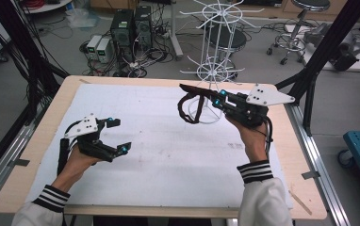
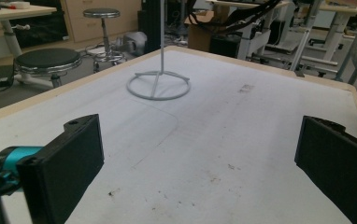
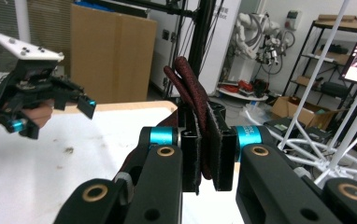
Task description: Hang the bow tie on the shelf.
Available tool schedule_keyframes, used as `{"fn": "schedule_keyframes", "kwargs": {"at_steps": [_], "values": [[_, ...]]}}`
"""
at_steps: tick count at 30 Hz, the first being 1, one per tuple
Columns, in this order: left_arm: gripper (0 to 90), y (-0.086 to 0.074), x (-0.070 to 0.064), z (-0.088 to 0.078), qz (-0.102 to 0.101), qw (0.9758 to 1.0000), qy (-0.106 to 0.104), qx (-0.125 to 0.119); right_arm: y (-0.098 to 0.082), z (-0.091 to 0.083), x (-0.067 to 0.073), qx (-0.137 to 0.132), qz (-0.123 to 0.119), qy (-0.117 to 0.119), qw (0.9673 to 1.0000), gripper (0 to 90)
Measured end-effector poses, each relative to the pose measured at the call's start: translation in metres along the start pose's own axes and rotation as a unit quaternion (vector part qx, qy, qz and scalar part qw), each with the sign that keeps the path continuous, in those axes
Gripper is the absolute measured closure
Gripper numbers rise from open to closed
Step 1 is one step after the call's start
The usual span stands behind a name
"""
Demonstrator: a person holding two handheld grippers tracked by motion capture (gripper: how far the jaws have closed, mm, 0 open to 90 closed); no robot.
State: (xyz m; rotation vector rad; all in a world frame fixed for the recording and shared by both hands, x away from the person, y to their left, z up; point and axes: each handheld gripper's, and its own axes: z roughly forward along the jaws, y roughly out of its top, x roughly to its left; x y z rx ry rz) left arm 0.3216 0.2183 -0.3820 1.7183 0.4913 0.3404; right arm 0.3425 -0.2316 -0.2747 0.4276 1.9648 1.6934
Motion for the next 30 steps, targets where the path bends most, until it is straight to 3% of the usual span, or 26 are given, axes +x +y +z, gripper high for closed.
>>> {"fn": "schedule_keyframes", "kwargs": {"at_steps": [6,19,24,30], "values": [[1.7,-0.002,0.000,-0.003,0.000,0.9999,-0.008,-0.008,0.005,0.009,-0.007,-0.002,0.004,-0.007,1.0000,85.1],[1.7,-0.022,0.005,-0.024,0.000,0.9989,0.038,-0.027,0.010,0.022,-0.027,0.011,0.011,-0.031,0.9994,85.1],[1.7,-0.030,0.006,-0.031,-0.006,0.9986,0.047,-0.025,0.009,0.027,-0.032,0.024,0.007,-0.043,0.9988,85.1],[1.7,-0.033,0.006,-0.034,0.000,0.9984,0.049,-0.028,0.003,0.034,-0.038,0.037,0.019,-0.054,0.9977,85.1]]}}
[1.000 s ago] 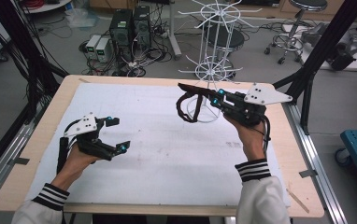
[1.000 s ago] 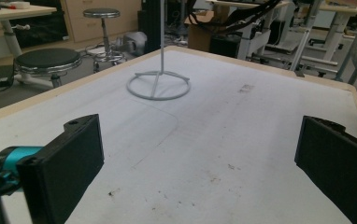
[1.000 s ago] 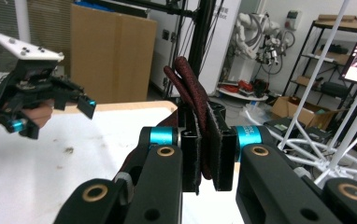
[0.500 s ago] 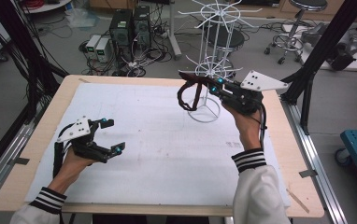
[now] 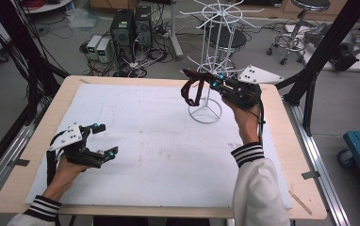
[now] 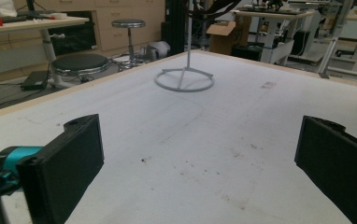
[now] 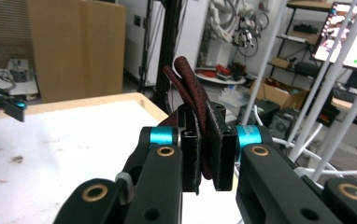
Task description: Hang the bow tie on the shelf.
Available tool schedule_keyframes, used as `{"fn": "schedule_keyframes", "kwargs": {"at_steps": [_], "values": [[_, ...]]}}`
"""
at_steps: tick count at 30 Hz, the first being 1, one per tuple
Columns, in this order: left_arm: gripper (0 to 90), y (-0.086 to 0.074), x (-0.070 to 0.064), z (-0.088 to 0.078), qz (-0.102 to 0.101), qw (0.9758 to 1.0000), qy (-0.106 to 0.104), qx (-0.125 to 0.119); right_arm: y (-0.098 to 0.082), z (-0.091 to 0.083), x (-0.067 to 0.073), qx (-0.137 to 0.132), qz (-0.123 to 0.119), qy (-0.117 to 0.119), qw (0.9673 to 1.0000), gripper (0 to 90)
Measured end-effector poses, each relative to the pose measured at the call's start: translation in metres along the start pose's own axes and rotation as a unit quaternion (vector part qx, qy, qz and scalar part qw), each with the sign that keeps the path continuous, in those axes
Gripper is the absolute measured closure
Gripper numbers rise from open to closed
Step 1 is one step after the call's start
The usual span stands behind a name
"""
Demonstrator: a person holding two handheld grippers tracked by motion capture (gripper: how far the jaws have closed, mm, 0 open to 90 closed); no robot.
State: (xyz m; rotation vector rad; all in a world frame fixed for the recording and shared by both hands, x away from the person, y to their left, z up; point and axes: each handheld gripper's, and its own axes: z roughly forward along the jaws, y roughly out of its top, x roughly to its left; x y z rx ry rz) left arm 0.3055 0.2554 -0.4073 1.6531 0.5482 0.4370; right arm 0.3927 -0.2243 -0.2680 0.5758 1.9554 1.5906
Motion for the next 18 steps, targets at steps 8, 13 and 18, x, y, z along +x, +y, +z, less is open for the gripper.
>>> {"fn": "schedule_keyframes", "kwargs": {"at_steps": [8,13,18], "values": [[1.7,-0.007,0.002,-0.004,-0.002,0.9999,0.011,0.004,0.003,0.007,-0.007,0.021,0.011,-0.002,0.9997,85.0],[1.7,-0.014,0.003,-0.009,0.006,0.9993,0.038,0.002,0.003,0.011,-0.009,0.038,0.013,-0.007,0.9992,85.0],[1.7,-0.021,0.005,-0.015,-0.001,0.9983,0.058,-0.005,0.000,0.014,-0.012,0.050,0.024,-0.015,0.9983,85.0]]}}
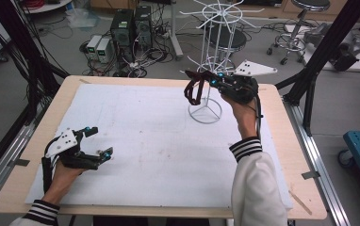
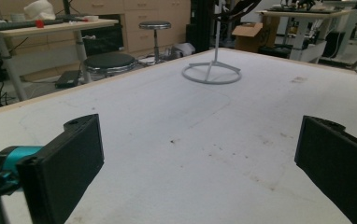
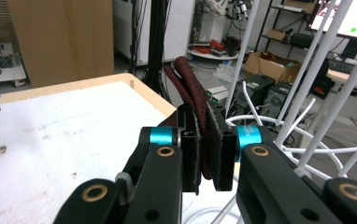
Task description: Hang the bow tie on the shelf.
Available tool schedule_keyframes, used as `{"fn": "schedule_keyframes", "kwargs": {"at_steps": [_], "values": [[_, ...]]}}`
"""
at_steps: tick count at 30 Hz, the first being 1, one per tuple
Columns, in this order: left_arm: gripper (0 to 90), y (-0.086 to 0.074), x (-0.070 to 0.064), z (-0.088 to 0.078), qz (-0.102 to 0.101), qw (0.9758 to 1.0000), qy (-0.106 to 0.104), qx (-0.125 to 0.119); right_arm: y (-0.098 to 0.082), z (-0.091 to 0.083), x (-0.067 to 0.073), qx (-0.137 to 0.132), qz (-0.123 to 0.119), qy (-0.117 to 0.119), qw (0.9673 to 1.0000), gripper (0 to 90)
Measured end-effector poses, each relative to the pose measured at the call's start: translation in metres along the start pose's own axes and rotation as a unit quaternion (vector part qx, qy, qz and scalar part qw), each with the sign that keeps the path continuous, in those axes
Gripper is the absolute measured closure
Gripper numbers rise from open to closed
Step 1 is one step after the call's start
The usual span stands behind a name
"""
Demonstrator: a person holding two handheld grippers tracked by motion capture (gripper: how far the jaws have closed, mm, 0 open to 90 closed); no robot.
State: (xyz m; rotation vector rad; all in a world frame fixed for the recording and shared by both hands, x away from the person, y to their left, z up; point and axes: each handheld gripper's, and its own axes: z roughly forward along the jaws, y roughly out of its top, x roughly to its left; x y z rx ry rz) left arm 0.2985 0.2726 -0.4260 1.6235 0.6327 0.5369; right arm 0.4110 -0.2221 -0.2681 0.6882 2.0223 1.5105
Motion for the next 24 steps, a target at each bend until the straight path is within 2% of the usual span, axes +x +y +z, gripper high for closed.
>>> {"fn": "schedule_keyframes", "kwargs": {"at_steps": [4,8,15,20,24], "values": [[1.7,-0.003,0.001,-0.001,-0.005,1.0000,0.004,0.000,-0.001,0.004,-0.001,0.008,0.001,-0.001,1.0000,85.0],[1.7,-0.004,0.000,-0.002,0.011,0.9998,0.012,0.006,-0.002,0.006,-0.001,0.017,0.001,-0.004,0.9998,84.8],[1.7,-0.010,0.000,-0.002,0.003,0.9999,0.016,0.003,-0.003,0.007,-0.001,0.025,0.004,-0.013,0.9996,83.1],[1.7,-0.012,0.001,-0.003,0.002,0.9999,0.016,0.005,-0.003,0.006,-0.001,0.021,0.003,-0.023,0.9995,77.2],[1.7,-0.012,0.002,-0.003,0.004,0.9998,0.020,0.003,-0.003,0.004,-0.002,0.015,0.012,-0.036,0.9992,65.3]]}}
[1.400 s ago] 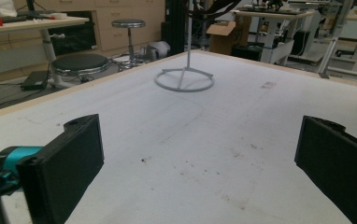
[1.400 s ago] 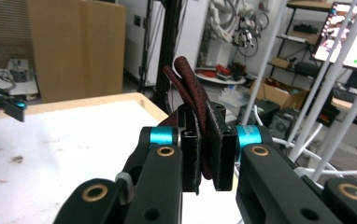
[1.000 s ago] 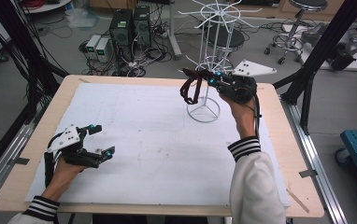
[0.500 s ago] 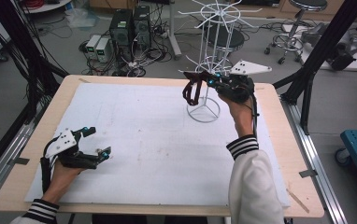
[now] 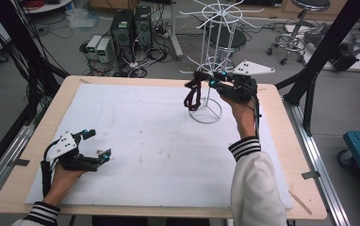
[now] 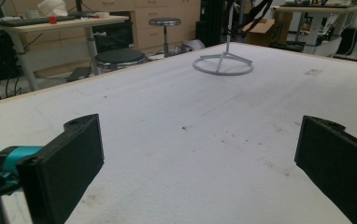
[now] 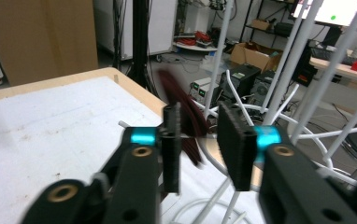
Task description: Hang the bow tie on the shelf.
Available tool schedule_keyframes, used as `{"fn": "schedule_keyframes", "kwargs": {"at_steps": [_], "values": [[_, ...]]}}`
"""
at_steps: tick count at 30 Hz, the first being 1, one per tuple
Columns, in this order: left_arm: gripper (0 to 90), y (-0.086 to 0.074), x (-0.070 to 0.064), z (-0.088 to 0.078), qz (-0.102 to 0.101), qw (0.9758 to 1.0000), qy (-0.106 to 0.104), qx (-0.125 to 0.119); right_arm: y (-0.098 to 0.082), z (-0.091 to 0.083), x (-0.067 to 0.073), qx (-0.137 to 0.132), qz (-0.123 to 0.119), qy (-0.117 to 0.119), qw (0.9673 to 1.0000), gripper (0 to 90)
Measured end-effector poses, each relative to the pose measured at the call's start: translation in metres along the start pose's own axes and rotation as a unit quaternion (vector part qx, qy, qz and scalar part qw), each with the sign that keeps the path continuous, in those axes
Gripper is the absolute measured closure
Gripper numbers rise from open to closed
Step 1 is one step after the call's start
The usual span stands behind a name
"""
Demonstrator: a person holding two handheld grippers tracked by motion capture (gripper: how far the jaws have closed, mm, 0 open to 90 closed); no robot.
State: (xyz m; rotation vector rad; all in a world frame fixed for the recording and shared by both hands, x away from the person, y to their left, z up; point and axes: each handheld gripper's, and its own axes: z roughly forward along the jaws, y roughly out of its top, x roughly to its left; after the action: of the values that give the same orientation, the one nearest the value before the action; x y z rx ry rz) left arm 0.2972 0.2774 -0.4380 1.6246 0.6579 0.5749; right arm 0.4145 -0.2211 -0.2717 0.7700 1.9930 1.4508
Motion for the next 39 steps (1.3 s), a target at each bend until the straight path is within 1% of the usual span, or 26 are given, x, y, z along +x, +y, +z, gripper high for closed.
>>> {"fn": "schedule_keyframes", "kwargs": {"at_steps": [2,3,4,5,7,8,9,12,13,14,16,17,19,20,22,25,26,28,29,31,33,35,36,37,38,39], "values": [[1.7,0.000,0.000,0.000,-0.001,1.0000,0.001,0.000,0.000,-0.001,0.000,-0.010,0.008,-0.008,0.9999,51.6],[1.7,0.000,0.000,0.000,0.000,1.0000,0.002,-0.001,0.000,-0.002,0.001,-0.015,0.013,-0.017,0.9997,43.5],[1.7,0.000,0.000,-0.001,-0.001,1.0000,0.003,-0.003,0.000,-0.003,0.002,-0.020,0.021,-0.031,0.9991,34.5],[1.7,0.000,0.000,-0.001,-0.001,1.0000,0.002,-0.004,0.001,-0.005,0.003,-0.023,0.019,-0.038,0.9988,25.9],[1.7,0.001,0.000,-0.001,0.000,1.0000,0.003,-0.004,0.003,-0.008,0.006,-0.029,0.016,-0.045,0.9984,13.6],[1.7,0.001,0.000,-0.002,0.000,1.0000,0.004,-0.004,0.004,-0.010,0.009,-0.032,0.014,-0.041,0.9986,10.6],[1.7,0.001,0.000,-0.001,-0.001,1.0000,0.004,-0.005,0.005,-0.012,0.010,-0.036,0.010,-0.032,0.9988,10.6],[1.7,0.001,0.000,-0.002,-0.003,0.9999,0.004,-0.011,0.005,-0.019,0.016,-0.058,0.012,-0.003,0.9982,10.6],[1.7,0.002,-0.001,-0.003,0.001,0.9999,0.010,-0.014,0.005,-0.021,0.018,-0.059,0.015,-0.001,0.9982,10.6],[1.7,0.002,-0.001,-0.003,0.002,0.9998,0.012,-0.015,0.004,-0.024,0.019,-0.063,0.009,0.002,0.9979,10.6],[1.7,0.002,0.000,-0.005,-0.003,0.9997,0.013,-0.020,0.001,-0.028,0.021,-0.066,0.009,0.007,0.9978,10.6],[1.7,0.002,0.000,-0.006,-0.003,0.9996,0.014,-0.024,0.000,-0.030,0.023,-0.063,0.010,0.007,0.9979,10.6],[1.7,0.001,0.001,-0.008,-0.002,0.9995,0.017,-0.026,-0.005,-0.036,0.026,-0.072,0.006,0.006,0.9974,10.6],[1.7,0.000,0.001,-0.009,-0.002,0.9995,0.020,-0.026,-0.008,-0.039,0.028,-0.072,0.007,0.006,0.9974,10.6],[1.7,-0.001,0.003,-0.012,-0.010,0.9992,0.021,-0.034,-0.014,-0.046,0.030,-0.081,0.005,0.003,0.9967,10.7],[1.7,-0.003,0.004,-0.015,-0.013,0.9988,0.026,-0.040,-0.024,-0.056,0.033,-0.082,-0.003,-0.003,0.9966,10.6],[1.7,-0.004,0.004,-0.016,-0.012,0.9987,0.028,-0.041,-0.028,-0.059,0.033,-0.084,-0.002,-0.006,0.9965,10.6],[1.7,-0.005,0.004,-0.017,-0.018,0.9984,0.029,-0.046,-0.038,-0.068,0.034,-0.090,0.003,-0.008,0.9959,10.6],[1.7,-0.005,0.004,-0.018,-0.018,0.9983,0.029,-0.046,-0.043,-0.072,0.036,-0.091,0.004,-0.010,0.9958,10.6],[1.7,-0.006,0.004,-0.019,-0.020,0.9982,0.028,-0.049,-0.053,-0.079,0.039,-0.094,-0.001,-0.012,0.9955,10.6],[1.7,-0.007,0.003,-0.019,-0.017,0.9983,0.027,-0.049,-0.064,-0.086,0.044,-0.099,0.001,-0.016,0.9950,10.7],[1.7,-0.007,0.003,-0.019,-0.018,0.9983,0.025,-0.050,-0.073,-0.092,0.047,-0.105,-0.005,-0.023,0.9942,10.6],[1.7,-0.007,0.003,-0.019,-0.018,0.9982,0.026,-0.051,-0.077,-0.094,0.048,-0.104,-0.007,-0.026,0.9942,10.6],[1.7,-0.007,0.003,-0.019,-0.018,0.9981,0.027,-0.052,-0.083,-0.097,0.050,-0.096,-0.009,-0.030,0.9949,10.6],[1.7,-0.007,0.003,-0.019,-0.017,0.9980,0.027,-0.055,-0.086,-0.100,0.051,-0.096,-0.011,-0.033,0.9947,10.6],[1.7,-0.007,0.003,-0.020,-0.015,0.9980,0.028,-0.055,-0.093,-0.104,0.053,-0.104,-0.012,-0.035,0.9939,10.6]]}}
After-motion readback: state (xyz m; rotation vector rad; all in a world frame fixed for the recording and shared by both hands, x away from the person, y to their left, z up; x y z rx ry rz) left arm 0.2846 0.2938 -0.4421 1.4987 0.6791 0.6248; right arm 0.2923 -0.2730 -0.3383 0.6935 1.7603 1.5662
